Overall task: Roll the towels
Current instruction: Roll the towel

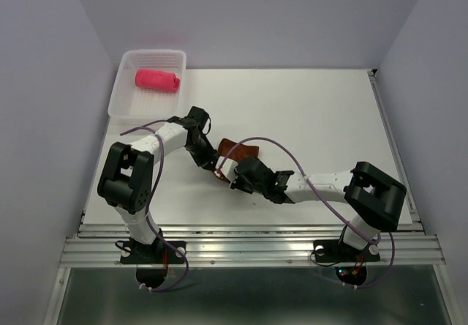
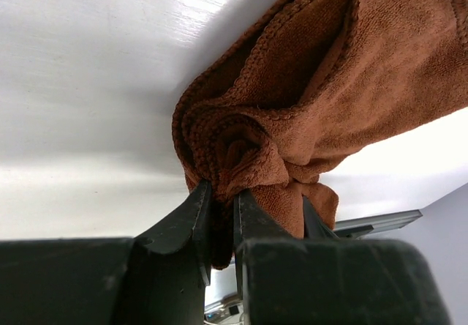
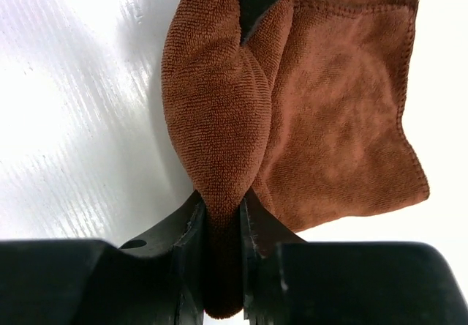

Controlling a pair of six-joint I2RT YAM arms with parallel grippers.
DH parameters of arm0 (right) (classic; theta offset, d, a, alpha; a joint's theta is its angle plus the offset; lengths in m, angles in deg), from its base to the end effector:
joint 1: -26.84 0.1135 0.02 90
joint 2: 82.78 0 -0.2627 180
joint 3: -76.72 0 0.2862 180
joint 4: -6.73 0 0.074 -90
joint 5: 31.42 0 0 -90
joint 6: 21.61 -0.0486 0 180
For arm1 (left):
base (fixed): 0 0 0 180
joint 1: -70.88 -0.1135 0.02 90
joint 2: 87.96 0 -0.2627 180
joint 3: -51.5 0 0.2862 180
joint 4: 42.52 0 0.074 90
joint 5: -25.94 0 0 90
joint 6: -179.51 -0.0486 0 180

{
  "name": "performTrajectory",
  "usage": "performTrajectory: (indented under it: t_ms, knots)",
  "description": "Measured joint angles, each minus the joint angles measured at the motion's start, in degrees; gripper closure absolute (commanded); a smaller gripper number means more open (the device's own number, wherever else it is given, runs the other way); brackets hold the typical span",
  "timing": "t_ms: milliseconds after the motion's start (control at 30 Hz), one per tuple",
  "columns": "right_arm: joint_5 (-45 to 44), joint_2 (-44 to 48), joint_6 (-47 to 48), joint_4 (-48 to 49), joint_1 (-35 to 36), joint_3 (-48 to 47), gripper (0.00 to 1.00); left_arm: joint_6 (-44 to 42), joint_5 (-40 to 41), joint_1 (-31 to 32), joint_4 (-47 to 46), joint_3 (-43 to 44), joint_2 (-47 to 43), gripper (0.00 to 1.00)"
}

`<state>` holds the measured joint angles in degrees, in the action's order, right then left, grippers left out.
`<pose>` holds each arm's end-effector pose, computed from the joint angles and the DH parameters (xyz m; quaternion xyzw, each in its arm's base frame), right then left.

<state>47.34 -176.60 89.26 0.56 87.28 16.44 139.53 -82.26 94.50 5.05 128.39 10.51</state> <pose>0.1906 0.3169 0.1398 -0.5554 0.7106 0.0597 0.4279 0.3307 -0.1612 0.1558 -0.1939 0.9520 -0.2316 0.0498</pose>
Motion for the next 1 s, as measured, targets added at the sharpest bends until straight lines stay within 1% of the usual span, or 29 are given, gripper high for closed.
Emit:
performTrajectory:
  t_ms: [67,100,133,233,333,367,400,467,633,667,733,833,1000]
  knots:
    - [0.09,0.04,-1.16,0.63,0.0,0.46,0.99,-0.07,-0.26,0.0,-0.48,-0.37,-0.04,0.52]
    - [0.17,0.04,-2.01,0.76,-0.09,0.46,0.99,-0.24,-0.17,-0.02,-0.57,-0.48,-0.13,0.47]
    - [0.61,0.04,-3.08,0.85,-0.42,0.46,0.99,0.11,-0.07,-0.09,-0.61,-0.52,-0.44,0.37]
    - [3.39,0.09,-6.21,0.94,-1.9,0.46,0.99,0.22,1.42,-0.11,-0.63,-0.55,-2.64,0.26]
    - [9.9,0.42,-10.95,0.31,-6.12,0.13,0.99,0.24,3.58,-0.24,-1.09,-0.55,-6.23,0.21]
    - [12.55,0.46,-12.7,-0.07,-7.91,-0.22,0.99,0.22,4.11,-0.33,-1.25,-0.55,-7.1,0.17]
    - [15.82,0.44,-14.93,-1.36,-10.08,-1.09,0.99,0.02,4.94,-0.48,-1.77,-0.55,-8.76,0.15]
    - [19.52,0.42,-17.62,-2.75,-12.31,-2.43,0.99,-0.04,5.79,-0.48,-2.6,-0.59,-10.29,0.13]
    - [29.92,-1.9,-23.91,-5.57,-16.48,-6.43,0.99,-1.22,7.89,-0.83,-6.14,-2.75,-12.28,0.12]
    - [31.85,-2.58,-24.92,-5.9,-17.33,-6.93,0.99,-1.55,7.87,-0.85,-7.04,-3.61,-12.41,0.09]
    - [37.11,-4.57,-27.89,-6.45,-18.93,-7.98,0.98,-2.23,7.56,-0.87,-10.84,-7.13,-13.2,0.06]
    - [43.82,-7.34,-30.91,-7.08,-21.62,-9.6,0.98,-3.04,6.12,-0.85,-15.56,-11.21,-14.21,0.06]
    - [50.77,-11.65,-35.6,-6.99,-25.29,-11.58,0.98,-3.32,4.68,-0.85,-21.7,-14.67,-14.67,0.06]
